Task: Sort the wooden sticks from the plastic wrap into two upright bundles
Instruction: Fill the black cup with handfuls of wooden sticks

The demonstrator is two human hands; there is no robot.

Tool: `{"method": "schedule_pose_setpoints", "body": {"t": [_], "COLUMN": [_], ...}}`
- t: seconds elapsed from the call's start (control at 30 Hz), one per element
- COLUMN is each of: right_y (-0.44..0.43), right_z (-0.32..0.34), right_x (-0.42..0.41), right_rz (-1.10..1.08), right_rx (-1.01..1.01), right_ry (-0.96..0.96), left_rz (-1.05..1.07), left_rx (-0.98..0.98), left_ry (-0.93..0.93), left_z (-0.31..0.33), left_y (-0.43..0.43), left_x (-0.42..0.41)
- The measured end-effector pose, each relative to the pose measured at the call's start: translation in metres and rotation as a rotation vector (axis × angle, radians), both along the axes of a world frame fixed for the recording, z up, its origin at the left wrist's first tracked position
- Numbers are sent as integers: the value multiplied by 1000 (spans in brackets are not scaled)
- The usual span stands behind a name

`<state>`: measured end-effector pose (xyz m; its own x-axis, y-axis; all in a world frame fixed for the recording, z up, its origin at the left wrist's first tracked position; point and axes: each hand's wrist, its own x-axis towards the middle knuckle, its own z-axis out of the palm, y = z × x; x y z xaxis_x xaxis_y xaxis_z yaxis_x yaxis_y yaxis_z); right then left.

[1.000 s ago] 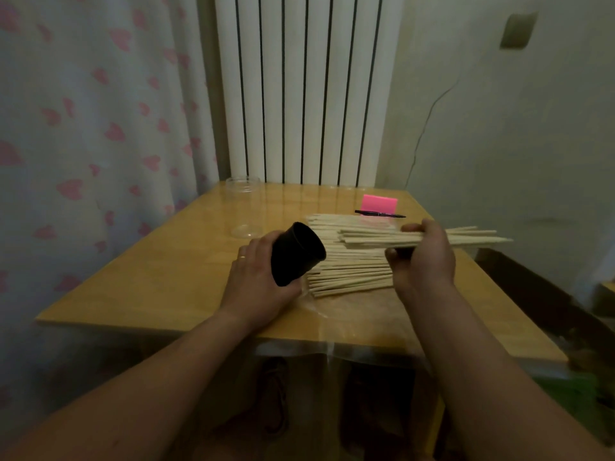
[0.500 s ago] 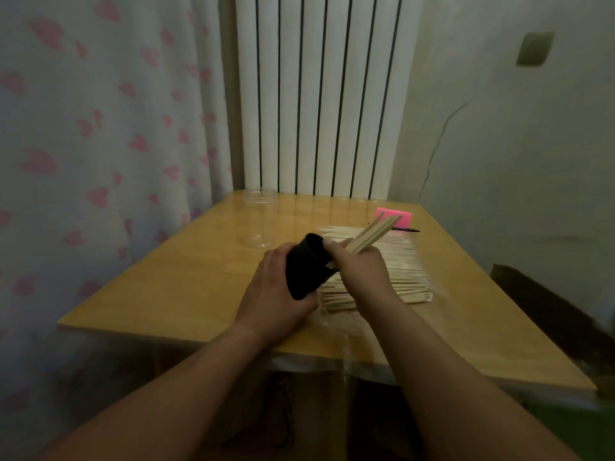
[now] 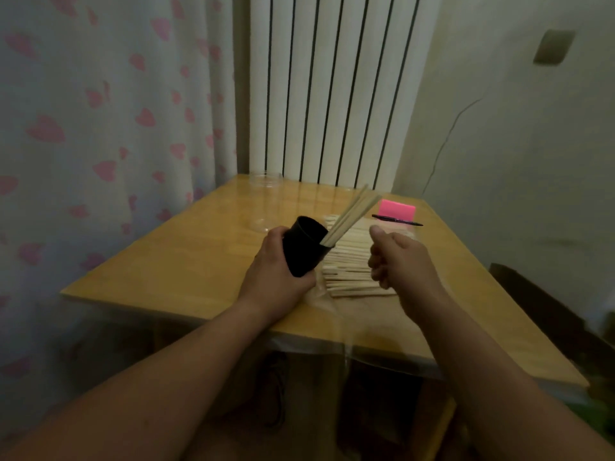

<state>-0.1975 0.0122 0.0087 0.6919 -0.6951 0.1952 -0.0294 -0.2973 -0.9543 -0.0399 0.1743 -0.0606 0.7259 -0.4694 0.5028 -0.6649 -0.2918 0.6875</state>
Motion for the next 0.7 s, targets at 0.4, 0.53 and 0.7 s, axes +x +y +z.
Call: {"method": "schedule_pose_setpoints", "body": {"t": [0.4,0.53,0.7], "right_y": [-43,-41,-37], "right_z": [-35,-13,2], "right_x": [-14,8,29], "right_rz": [134,218,256], "right_rx": [-1084,-1300,-1327], "right_ry": [778,941,1062], "left_rz": [-12,-7,-3], "left_rx": [-29,-42,-34], "left_ry": [38,27,33], "left_z": [-1,-1,-2], "left_y": [-3,-4,-4], "left_x": [6,4,5]}}
